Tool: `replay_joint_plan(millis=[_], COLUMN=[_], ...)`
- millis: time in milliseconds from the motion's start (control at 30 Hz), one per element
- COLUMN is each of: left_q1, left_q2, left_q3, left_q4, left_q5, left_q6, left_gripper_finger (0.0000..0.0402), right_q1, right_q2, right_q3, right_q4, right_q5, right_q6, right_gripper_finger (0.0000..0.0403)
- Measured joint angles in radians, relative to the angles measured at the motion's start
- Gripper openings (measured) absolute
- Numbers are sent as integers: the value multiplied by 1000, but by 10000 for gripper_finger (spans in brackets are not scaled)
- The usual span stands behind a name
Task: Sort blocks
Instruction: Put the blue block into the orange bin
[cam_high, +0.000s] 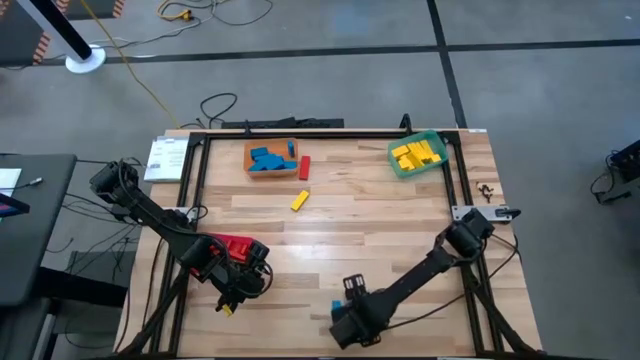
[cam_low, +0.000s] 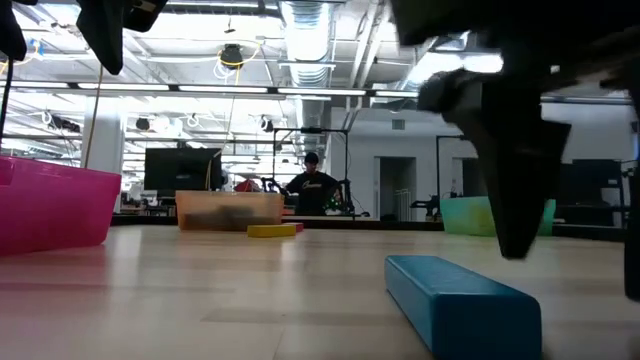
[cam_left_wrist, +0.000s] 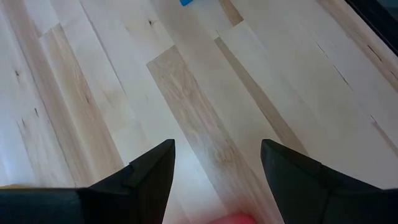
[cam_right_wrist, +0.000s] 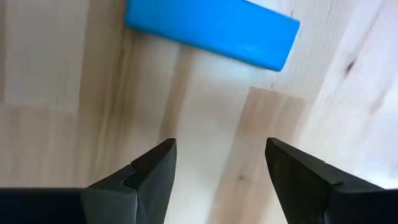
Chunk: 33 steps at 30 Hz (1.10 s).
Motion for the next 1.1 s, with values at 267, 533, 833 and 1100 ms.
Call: replay_joint_plan(millis=[267,533,833,1100], left_q1=[0,0,0,2], left_q2=[0,0,0,0], left_q3=[0,0,0,0], left_q4=[0,0,0,0], left_q5=[0,0,0,-1], left_q6=[-10,-14,-24,-37], left_gripper_finger=[234,234,234,234], right_q1=[10,-37,-69,-54], right_q2=[-1,-1,-1,-1], right_q3=[48,58,58,51], right_q4=[38,166,183,240], right_q5=[100,74,-59,-120], right_q6=[-313,-569,-695,-908], right_gripper_finger=[265,265,265,265])
